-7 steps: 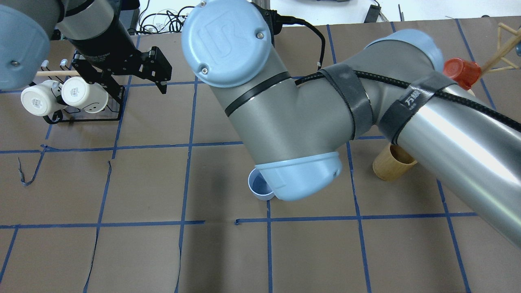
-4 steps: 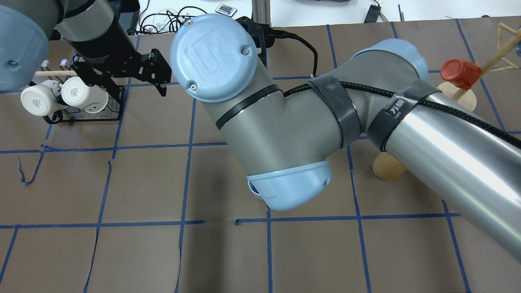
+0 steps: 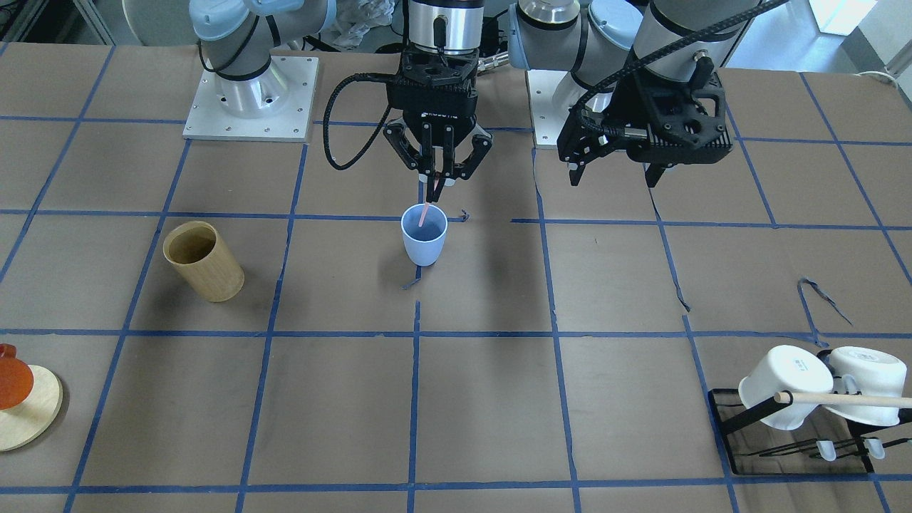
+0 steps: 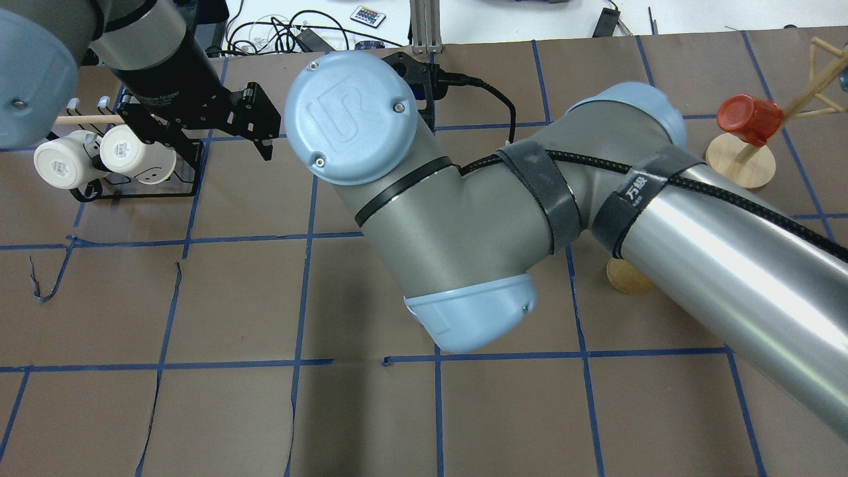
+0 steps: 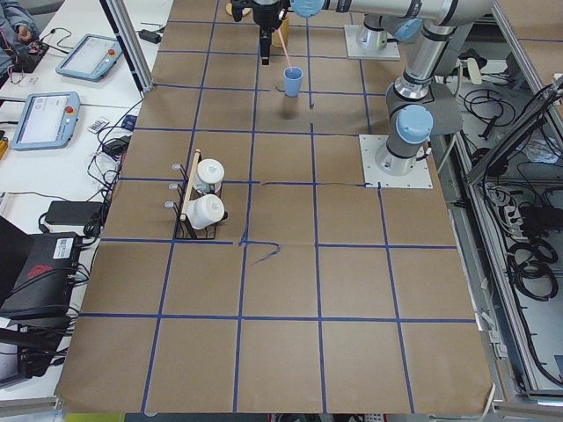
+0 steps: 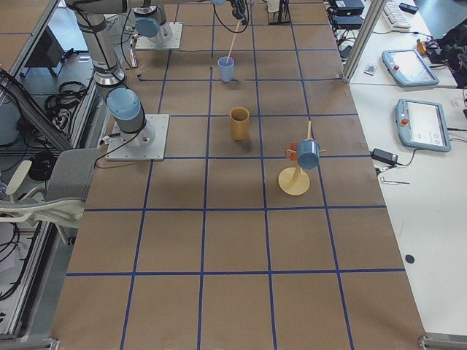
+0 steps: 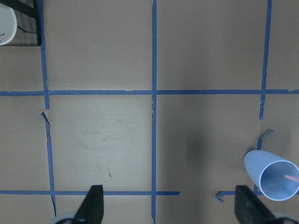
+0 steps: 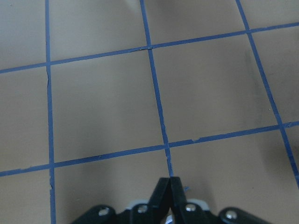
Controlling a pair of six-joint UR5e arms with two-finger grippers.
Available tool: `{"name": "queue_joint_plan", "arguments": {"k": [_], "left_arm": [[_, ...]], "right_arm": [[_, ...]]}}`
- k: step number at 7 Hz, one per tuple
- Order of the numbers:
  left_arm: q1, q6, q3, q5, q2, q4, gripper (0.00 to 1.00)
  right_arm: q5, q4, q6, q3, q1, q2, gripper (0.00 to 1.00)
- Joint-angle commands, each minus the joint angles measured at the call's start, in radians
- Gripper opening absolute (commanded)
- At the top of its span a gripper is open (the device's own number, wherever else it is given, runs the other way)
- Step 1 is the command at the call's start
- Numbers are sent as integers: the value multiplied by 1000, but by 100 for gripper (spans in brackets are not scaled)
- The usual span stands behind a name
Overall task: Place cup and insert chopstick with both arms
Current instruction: 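Lower the pink stick into the blue cup and open the right gripper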
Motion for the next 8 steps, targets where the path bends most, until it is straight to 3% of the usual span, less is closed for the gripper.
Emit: {"name": "queue_joint_plan", "arguments": {"k": [1, 2, 3, 6, 8], "left_arm": [[0, 0, 0, -1, 0, 0, 100], [0, 0, 0, -2, 0, 0, 100], [0, 0, 0, -2, 0, 0, 100], [0, 0, 1, -2, 0, 0, 100], [0, 0, 1, -4, -1, 1, 100]], "right_arm": [[3, 6, 6, 20, 2, -1, 40], [3, 1, 8, 22, 6, -1, 93], [4, 1, 8, 20, 8, -4, 100], [17, 24, -5, -23, -30, -8, 100], [32, 198, -90, -72, -134, -31, 100]]}}
